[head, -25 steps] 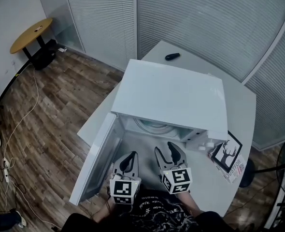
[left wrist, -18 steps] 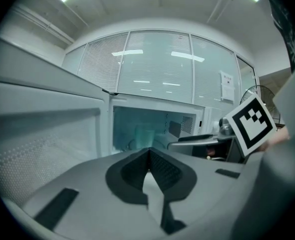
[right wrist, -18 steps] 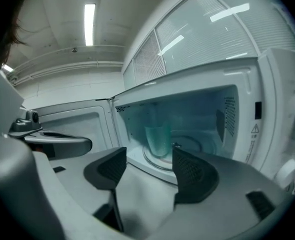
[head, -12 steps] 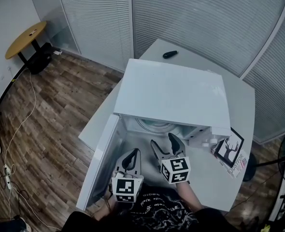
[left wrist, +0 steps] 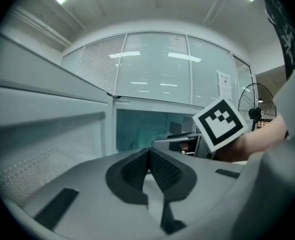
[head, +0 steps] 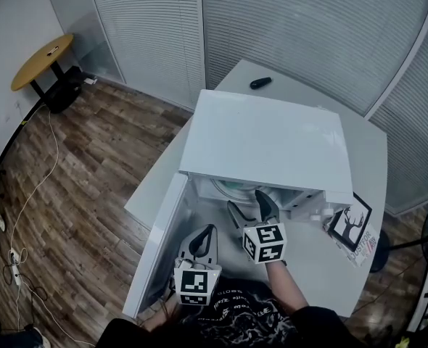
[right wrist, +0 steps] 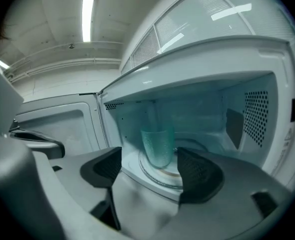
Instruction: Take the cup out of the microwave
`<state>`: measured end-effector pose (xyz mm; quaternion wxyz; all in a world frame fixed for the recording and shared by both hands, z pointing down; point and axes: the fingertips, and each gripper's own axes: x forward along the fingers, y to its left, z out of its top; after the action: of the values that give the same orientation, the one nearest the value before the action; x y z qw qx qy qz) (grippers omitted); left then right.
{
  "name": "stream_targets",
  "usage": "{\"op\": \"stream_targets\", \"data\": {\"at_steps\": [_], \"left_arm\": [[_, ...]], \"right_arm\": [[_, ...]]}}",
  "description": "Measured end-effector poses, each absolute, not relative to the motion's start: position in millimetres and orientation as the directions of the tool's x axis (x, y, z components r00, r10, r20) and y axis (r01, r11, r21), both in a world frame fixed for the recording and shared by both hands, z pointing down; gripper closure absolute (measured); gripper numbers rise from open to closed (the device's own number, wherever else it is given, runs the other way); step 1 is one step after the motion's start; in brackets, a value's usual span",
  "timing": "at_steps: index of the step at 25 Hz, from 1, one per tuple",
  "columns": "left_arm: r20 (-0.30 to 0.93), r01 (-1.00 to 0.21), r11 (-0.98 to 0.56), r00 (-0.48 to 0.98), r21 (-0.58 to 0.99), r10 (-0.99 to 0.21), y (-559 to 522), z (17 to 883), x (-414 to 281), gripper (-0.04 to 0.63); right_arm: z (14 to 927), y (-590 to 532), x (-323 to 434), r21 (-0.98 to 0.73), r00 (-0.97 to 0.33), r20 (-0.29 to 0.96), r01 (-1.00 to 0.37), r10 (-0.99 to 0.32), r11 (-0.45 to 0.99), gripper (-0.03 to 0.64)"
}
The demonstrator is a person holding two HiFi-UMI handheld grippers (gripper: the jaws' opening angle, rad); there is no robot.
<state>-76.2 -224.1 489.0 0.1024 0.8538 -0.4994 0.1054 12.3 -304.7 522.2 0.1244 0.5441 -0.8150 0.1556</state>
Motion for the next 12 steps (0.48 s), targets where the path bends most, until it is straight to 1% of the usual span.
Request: {"op": "stream_targets", "data": {"at_steps": [6, 12], "left_arm": [[0.276, -0.859, -0.508, 0.504, 0.061, -0.819, -225, 487, -73, 0.589], [0.278, -0.845, -0.533, 0.524, 0.048, -0.805, -223, 487, -70, 0.589]], "right_arm": [[523, -325, 14, -0.100, -0.335, 0.367, -0.942, -0.868, 0.322, 0.258], [525, -338, 10, -0.096, -0.329, 0.370, -0.944, -0.869, 0.316, 0.244]]}}
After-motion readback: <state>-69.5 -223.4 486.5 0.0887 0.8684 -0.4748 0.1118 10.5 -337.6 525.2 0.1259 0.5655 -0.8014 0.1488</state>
